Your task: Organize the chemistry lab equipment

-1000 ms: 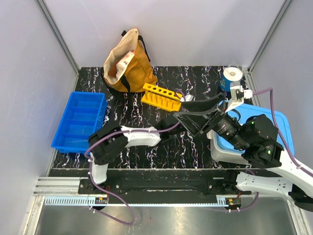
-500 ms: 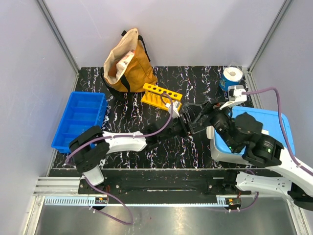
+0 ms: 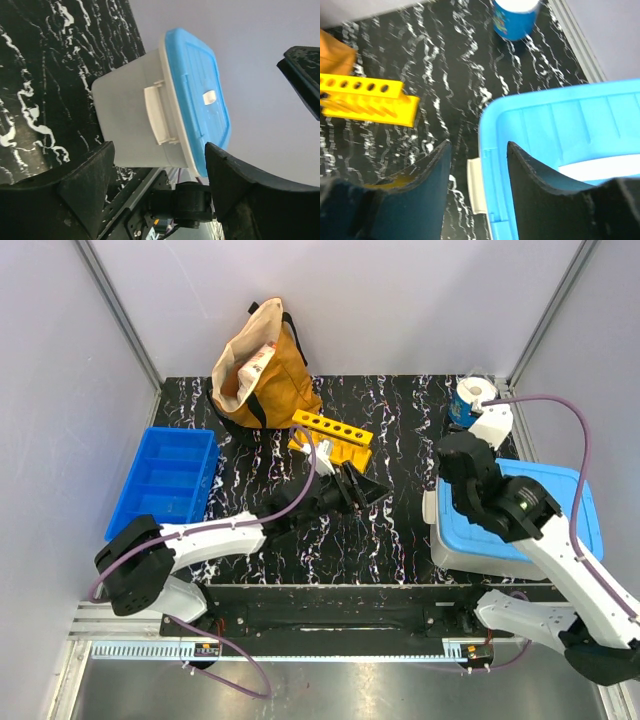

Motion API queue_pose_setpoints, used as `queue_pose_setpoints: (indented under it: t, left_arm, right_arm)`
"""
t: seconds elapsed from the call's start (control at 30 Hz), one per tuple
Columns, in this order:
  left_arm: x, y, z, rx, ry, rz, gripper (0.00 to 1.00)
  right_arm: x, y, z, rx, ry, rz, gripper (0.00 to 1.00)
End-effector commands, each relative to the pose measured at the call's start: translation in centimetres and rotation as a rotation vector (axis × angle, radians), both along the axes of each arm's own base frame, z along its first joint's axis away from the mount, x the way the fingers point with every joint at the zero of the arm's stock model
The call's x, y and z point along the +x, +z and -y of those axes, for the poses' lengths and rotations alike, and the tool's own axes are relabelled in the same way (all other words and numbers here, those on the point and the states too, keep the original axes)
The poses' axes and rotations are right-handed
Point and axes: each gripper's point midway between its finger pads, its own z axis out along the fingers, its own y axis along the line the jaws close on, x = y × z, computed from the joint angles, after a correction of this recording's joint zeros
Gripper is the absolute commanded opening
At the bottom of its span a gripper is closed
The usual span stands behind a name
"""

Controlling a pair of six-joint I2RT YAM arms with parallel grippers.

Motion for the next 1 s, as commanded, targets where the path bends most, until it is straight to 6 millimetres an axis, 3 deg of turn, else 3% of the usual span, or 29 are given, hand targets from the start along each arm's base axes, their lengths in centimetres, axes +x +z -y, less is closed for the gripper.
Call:
queue_pose_setpoints:
  t: [0.0,0.13,0.37,0.53,0.6,0.73,0.87,0.97]
  left_arm:
    - [0.3,0.6,-0.9,0.040,-0.044,0.046,0.78]
    - [0.8,1.2,-0.8,0.084,-0.080,0.101,0.77]
    - [0.6,2.3,2.8,0.069,-0.222,0.146,0.76]
    - [1.2,0.7,4.6,0.068,-0.250,0.126,0.76]
    - [1.1,0.0,5.3,0.070,-0.266,0.126,0.76]
    - [0.9,-1.2,6.5,0.054,-0.300,0.128,0.76]
    - [0.6,-1.4,7.9,0.051,-0.336,0.143,0.77]
    - [0.3,-1.0,8.9,0.032,-0.359,0.168,0.77]
  right_arm:
    - [-0.3,-2.9,2.3,-0.026,-0.066,-0.152,0.51]
    - [-0.6,-5.3,3.7,-0.001,-0.122,-0.261,0.41]
    - [-2.0,-10.4,3.3,0.038,-0.129,-0.424,0.36]
    - [-2.8,-13.2,3.3,0.055,-0.137,-0.502,0.36]
    - [-2.8,-14.2,2.0,0.111,-0.082,-0.513,0.36]
    - [-3.4,-14.8,1.7,0.164,-0.068,-0.504,0.35]
    - [-3.8,-13.8,3.8,0.114,-0.138,-0.453,0.36]
    - [-3.7,-13.4,4.4,0.108,-0.159,-0.430,0.36]
